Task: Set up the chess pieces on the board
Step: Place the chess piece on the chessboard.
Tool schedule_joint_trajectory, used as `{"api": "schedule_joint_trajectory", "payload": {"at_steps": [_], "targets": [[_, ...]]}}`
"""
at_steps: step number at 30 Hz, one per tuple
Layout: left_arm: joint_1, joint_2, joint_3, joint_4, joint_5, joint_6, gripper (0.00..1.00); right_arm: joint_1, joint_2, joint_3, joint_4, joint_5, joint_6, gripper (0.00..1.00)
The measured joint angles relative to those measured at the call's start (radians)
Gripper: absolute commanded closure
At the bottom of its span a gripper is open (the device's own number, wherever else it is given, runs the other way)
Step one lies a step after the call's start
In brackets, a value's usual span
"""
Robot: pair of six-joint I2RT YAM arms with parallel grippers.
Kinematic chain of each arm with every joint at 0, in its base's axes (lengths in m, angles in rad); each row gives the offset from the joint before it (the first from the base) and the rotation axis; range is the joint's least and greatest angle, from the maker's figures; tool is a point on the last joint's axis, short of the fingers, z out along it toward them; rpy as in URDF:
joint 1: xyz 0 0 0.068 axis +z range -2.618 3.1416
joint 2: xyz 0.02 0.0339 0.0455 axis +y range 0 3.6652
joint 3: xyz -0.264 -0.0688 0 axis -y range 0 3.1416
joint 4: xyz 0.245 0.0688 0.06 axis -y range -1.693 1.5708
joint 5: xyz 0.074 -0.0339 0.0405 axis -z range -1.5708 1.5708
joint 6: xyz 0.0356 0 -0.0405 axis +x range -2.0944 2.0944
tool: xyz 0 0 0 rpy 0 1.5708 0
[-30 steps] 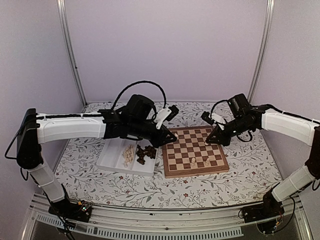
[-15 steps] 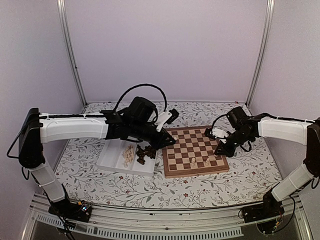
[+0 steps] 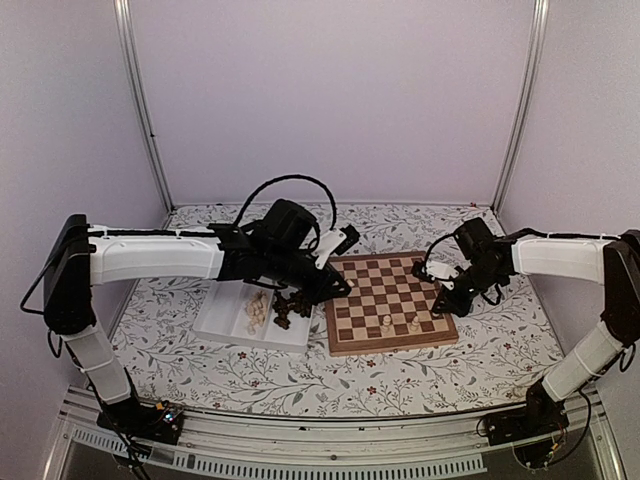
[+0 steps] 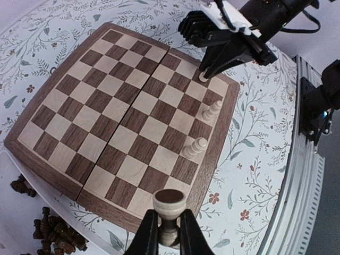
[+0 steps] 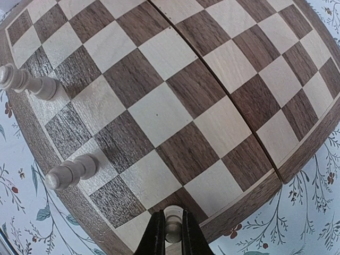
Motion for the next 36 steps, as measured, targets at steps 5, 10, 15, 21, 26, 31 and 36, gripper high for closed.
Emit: {"api": "schedule_joint_trajectory", "payload": {"at_steps": [5,10,15,21,26,31,36], "targets": [[0.0,0.0,0.001,0.0,0.0,0.0,1.0,-0.003,0.008,0.0,0.001,-0.003,-0.002,0.74],[0.0,0.0,0.005,-0.001,0.009,0.0,1.0,-0.005,0.011,0.003,-0.011,-0.005,0.003,0.55],[0.0,0.009,0.026,-0.014,0.036,-0.001,1.0,-0.006,-0.017,0.071,-0.093,-0.056,-0.01,0.51],[0.0,0.056,0.095,-0.05,0.129,0.0,1.0,0.034,-0.148,0.246,-0.186,-0.196,-0.138,0.49],[0.0,0.134,0.196,-0.125,0.23,0.008,1.0,0.161,-0.152,0.391,-0.234,-0.21,-0.259,0.5],[0.006,0.171,0.251,-0.191,0.331,0.013,1.0,0.297,-0.086,0.454,-0.278,-0.139,-0.352,0.5],[0.01,0.179,0.274,-0.217,0.415,0.011,1.0,0.418,-0.027,0.455,-0.3,-0.026,-0.403,0.49]]}}
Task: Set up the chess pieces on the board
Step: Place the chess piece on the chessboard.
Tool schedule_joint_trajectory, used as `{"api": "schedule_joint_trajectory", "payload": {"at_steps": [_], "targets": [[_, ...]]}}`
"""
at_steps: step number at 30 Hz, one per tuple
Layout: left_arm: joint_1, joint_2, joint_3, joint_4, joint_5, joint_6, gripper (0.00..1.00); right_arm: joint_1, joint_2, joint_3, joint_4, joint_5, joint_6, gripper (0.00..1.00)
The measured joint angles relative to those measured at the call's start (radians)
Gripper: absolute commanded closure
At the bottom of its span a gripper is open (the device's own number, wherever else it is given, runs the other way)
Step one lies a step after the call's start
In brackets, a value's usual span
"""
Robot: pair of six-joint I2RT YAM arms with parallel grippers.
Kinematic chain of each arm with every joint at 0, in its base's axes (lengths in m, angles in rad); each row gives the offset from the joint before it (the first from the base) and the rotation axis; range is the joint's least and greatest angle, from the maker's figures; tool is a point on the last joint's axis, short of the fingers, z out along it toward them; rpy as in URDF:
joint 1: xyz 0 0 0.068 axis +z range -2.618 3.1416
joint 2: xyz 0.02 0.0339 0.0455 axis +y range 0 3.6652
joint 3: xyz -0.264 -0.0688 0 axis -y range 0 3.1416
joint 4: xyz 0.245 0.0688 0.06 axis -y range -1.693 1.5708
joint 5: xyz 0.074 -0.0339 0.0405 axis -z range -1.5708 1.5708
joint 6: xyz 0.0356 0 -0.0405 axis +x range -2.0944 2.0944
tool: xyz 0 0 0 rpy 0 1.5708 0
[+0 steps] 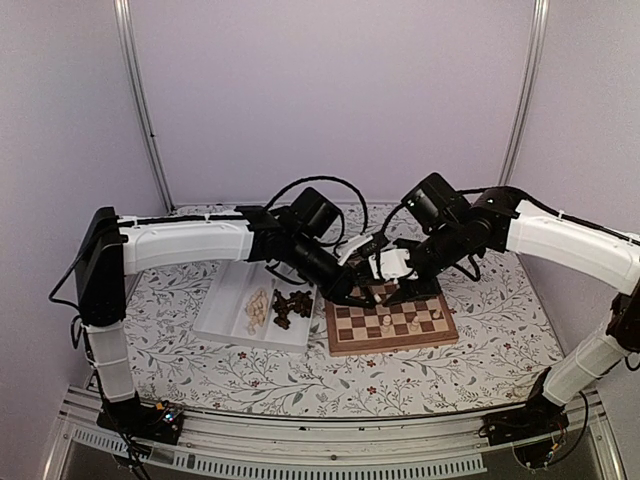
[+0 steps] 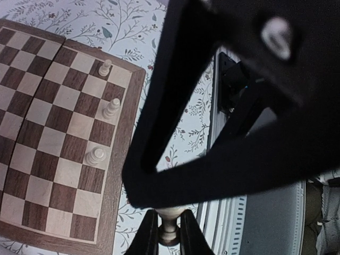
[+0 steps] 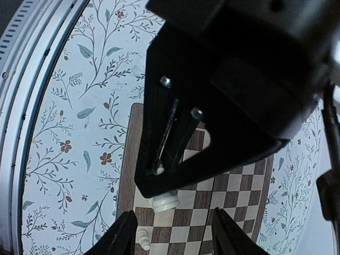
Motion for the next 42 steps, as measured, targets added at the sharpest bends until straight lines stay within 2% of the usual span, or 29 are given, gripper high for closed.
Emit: {"api": "schedule_joint_trajectory", "payload": {"at_steps": [5,9,13,16,19,23,27,32,35,37,42], "targets": [[0.001,0.009,0.011,-0.01,0.051,-0.001,1.0,0.065,0.026,-0.002,0.003,0.085,-0.02,0.52],[0.002,0.023,0.011,-0.019,0.072,-0.001,1.0,0.101,0.047,-0.002,0.011,0.137,-0.03,0.68],[0.005,0.033,0.014,-0.032,0.076,-0.004,0.99,0.123,0.065,-0.004,0.007,0.168,-0.037,0.78],[0.01,0.033,0.014,-0.032,0.08,-0.008,0.98,0.126,0.069,-0.005,0.006,0.183,-0.039,0.78],[0.014,0.033,0.014,-0.031,0.091,-0.011,0.98,0.128,0.069,-0.013,0.016,0.194,-0.04,0.68],[0.015,0.033,0.014,-0.018,0.11,-0.013,0.97,0.129,0.072,-0.038,0.033,0.215,-0.04,0.77],[0.016,0.033,0.014,-0.013,0.127,-0.016,0.9,0.13,0.076,-0.041,0.049,0.223,-0.033,0.89],[0.021,0.031,0.011,-0.007,0.123,-0.02,0.73,0.129,0.076,-0.041,0.057,0.227,-0.016,0.92],[0.023,-0.005,-0.048,0.039,0.09,-0.033,0.69,0.105,0.075,-0.041,0.063,0.181,0.01,0.93],[0.024,-0.07,-0.138,0.109,0.053,-0.036,0.63,0.072,0.075,-0.041,0.072,0.115,0.039,0.93],[-0.002,-0.325,-0.414,0.325,-0.13,0.015,0.57,-0.072,0.047,-0.041,0.075,-0.165,0.123,0.93]]}}
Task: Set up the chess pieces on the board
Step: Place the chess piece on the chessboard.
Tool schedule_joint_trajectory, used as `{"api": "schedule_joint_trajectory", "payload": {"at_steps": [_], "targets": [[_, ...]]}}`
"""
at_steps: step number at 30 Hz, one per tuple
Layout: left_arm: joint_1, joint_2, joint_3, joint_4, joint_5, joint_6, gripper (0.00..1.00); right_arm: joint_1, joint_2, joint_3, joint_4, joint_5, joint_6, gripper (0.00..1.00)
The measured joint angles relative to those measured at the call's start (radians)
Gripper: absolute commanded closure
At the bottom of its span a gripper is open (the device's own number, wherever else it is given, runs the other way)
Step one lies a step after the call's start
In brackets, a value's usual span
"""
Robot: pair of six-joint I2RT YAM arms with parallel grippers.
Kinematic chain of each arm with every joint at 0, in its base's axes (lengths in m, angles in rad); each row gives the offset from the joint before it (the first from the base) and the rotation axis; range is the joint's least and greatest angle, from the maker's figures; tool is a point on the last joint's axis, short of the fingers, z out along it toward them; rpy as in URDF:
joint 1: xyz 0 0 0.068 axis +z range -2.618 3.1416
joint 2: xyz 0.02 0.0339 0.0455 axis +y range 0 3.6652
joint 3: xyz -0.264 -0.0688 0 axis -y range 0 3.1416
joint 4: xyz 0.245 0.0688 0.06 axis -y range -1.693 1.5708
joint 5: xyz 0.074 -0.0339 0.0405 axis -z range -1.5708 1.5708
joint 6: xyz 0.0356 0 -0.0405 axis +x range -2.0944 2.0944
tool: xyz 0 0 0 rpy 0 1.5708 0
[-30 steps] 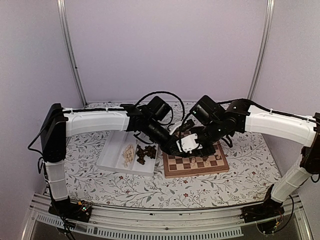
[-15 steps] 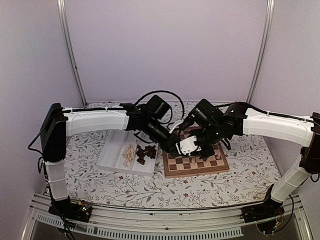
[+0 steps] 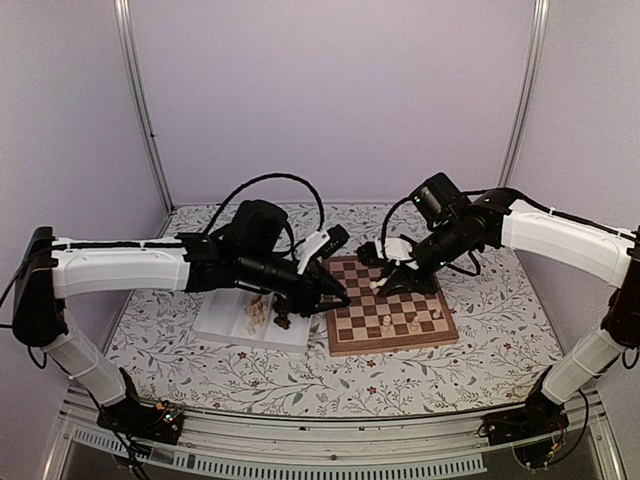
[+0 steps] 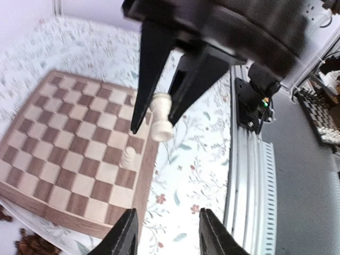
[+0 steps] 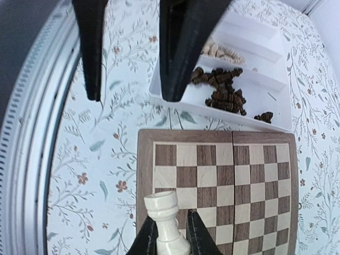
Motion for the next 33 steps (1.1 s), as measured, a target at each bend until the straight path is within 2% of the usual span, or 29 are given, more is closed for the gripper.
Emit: {"api": "schedule_joint_trajectory", "payload": {"at_steps": [4,7,8,9,12,17,26,33], "targets": [[-0.1,-0.137,-0.131,0.244,-0.182,0.1,0.55,-0.085,-0.024,0.0,0.008,-0.241,0.071,0.93],[-0.146,-0.135,-0.142,0.354,-0.247,0.152,0.52,-0.09,-0.024,0.0,0.018,-0.391,0.123,0.93],[-0.152,-0.127,-0.142,0.382,-0.262,0.166,0.46,-0.089,-0.024,0.0,0.022,-0.435,0.138,0.93],[-0.153,-0.119,-0.141,0.404,-0.276,0.18,0.45,-0.088,-0.024,0.0,0.027,-0.473,0.154,0.93],[-0.157,-0.094,-0.139,0.441,-0.307,0.208,0.47,-0.087,-0.02,0.0,0.031,-0.547,0.185,0.93],[-0.159,-0.059,-0.12,0.447,-0.323,0.23,0.56,-0.089,-0.018,0.0,0.038,-0.583,0.208,0.93],[-0.161,-0.061,-0.119,0.463,-0.306,0.228,0.57,-0.09,-0.018,0.0,0.047,-0.597,0.214,0.93],[-0.161,-0.063,-0.119,0.474,-0.298,0.218,0.63,-0.09,-0.016,-0.001,0.048,-0.597,0.214,0.92]]}}
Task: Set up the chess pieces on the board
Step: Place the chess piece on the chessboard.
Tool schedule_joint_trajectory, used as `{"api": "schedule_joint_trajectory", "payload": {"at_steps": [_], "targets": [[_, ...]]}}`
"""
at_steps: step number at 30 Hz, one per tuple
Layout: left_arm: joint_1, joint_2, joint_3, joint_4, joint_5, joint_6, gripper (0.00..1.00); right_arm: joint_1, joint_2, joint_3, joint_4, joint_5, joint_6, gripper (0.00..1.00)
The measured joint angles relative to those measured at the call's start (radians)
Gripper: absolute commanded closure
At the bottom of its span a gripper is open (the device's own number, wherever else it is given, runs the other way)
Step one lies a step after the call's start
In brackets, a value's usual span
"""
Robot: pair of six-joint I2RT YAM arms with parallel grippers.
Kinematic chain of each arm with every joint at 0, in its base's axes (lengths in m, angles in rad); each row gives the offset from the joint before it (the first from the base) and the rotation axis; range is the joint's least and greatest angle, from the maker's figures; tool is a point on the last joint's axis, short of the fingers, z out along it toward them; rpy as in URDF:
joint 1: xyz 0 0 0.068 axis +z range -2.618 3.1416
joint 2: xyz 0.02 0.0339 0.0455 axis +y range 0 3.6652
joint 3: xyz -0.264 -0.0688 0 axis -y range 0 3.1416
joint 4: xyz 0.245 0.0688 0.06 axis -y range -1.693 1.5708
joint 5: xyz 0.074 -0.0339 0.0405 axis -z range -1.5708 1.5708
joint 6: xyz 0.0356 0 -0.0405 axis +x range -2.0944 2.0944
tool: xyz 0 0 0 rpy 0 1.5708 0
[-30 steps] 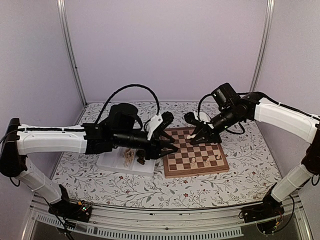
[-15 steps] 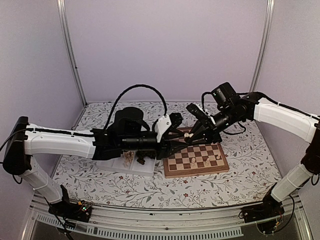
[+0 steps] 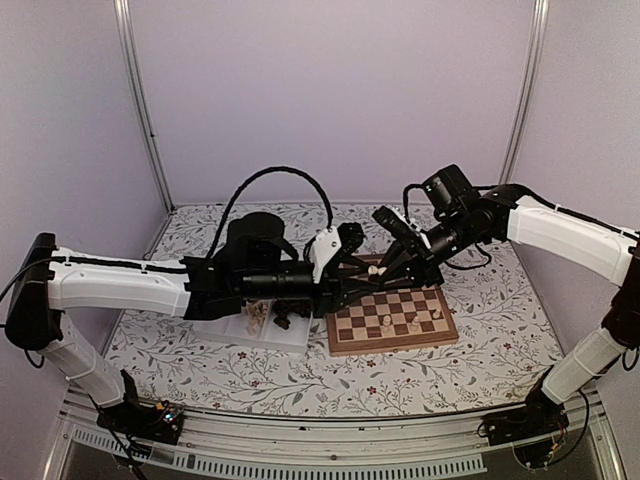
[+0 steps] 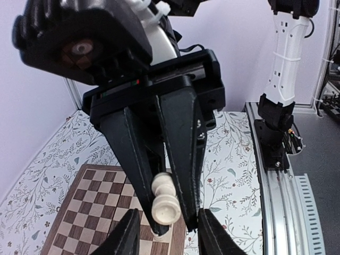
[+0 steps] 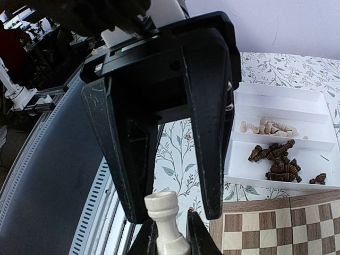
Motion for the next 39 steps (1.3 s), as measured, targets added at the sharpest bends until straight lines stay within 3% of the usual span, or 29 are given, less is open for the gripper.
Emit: {"api": "schedule_joint_trajectory", "payload": {"at_steps": [7,19,21,24,39], "targets": [[0.0,0.0,0.006,0.003,0.008,-0.012,0.66,0.001,0.004,-0.006,0.001,0.0,0.0,0.92],[0.002,0.0,0.036,-0.002,0.027,-0.035,0.9,0.001,0.011,-0.009,0.001,0.0,0.0,0.92],[0.005,0.0,0.036,-0.003,0.031,-0.04,0.89,0.001,0.011,-0.009,0.001,0.0,0.001,0.92],[0.009,0.0,0.037,-0.006,0.034,-0.047,0.79,0.001,0.011,-0.009,0.001,0.0,0.002,0.92],[0.022,0.008,0.071,-0.061,0.039,-0.088,0.84,0.0,0.011,-0.009,0.012,0.003,0.015,0.92]]}}
